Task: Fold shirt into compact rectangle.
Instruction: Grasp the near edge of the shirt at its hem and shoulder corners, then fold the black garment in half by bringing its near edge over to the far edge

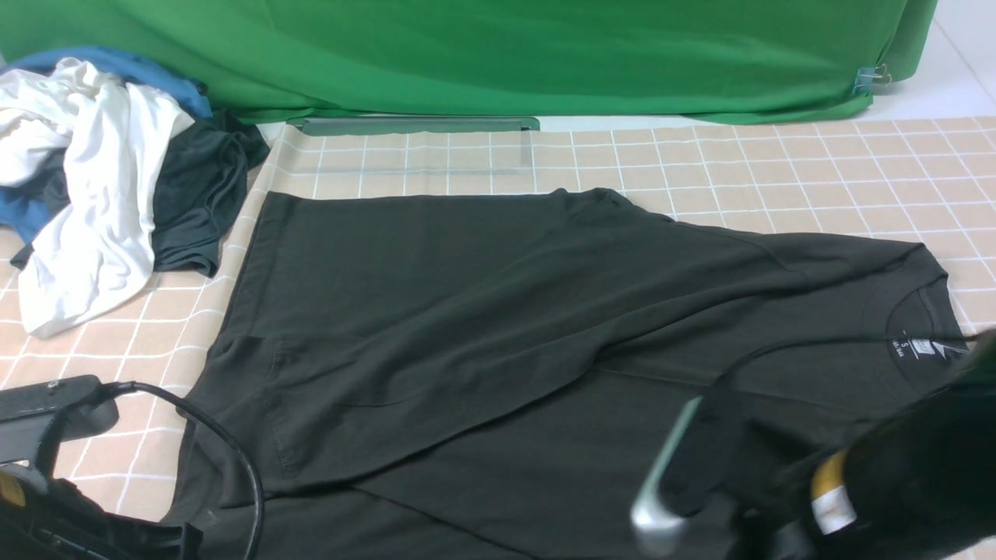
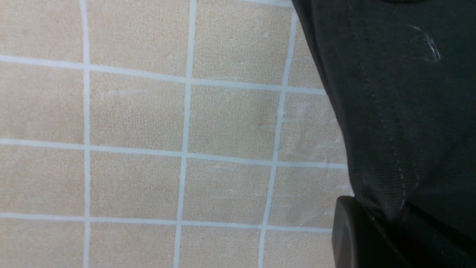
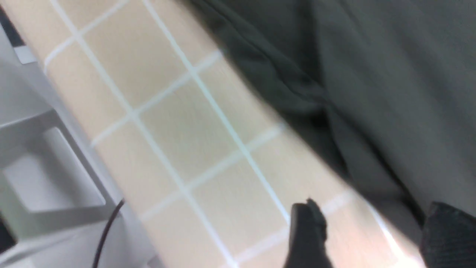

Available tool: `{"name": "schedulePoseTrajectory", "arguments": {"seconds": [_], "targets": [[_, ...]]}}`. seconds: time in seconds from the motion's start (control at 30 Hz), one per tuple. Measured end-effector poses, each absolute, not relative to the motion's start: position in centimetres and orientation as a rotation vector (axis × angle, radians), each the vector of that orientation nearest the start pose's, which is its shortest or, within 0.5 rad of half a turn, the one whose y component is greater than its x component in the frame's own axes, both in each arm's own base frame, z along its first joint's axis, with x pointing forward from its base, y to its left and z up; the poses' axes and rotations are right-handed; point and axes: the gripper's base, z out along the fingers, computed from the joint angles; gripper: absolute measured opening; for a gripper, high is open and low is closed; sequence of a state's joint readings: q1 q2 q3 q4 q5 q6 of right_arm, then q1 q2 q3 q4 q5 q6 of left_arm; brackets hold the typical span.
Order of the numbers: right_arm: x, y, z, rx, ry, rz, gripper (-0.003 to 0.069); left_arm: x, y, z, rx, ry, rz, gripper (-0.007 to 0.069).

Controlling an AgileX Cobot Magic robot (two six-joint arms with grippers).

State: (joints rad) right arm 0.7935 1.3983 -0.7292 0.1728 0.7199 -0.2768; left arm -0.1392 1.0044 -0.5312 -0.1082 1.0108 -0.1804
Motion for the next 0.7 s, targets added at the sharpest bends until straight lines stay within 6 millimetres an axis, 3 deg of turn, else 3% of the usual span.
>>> {"name": "schedulePoseTrajectory", "arguments": {"seconds": [0.17,0.4,0.47,0.53,0.6,0.7], "targets": [[16.7,18.4,17.7,-1.346,2.607,0.232,0.0452,13.5,-2.6,21.9,-0.125,2.975,-0.165,0.0032],[17.7,18.6,16.2,-1.347,2.600,0.129,0.0438,13.5,-2.6,21.9,-0.120,2.974,-0.162,0.0032],[17.8,18.6,16.0,-1.348,2.596,0.119,0.0370,13.5,-2.6,21.9,-0.119,2.973,-0.161,0.0032],[17.9,18.6,15.9,-1.347,2.598,0.114,0.0196,13.6,-2.6,21.9,-0.120,2.963,-0.162,0.0033],[17.8,18.6,15.9,-1.351,2.599,0.110,0.0096,13.7,-2.6,21.9,-0.120,2.954,-0.164,0.0033],[17.6,18.3,16.4,-1.353,2.606,0.108,0.0080,14.0,-2.7,22.5,-0.120,2.935,-0.174,0.0033]]}}
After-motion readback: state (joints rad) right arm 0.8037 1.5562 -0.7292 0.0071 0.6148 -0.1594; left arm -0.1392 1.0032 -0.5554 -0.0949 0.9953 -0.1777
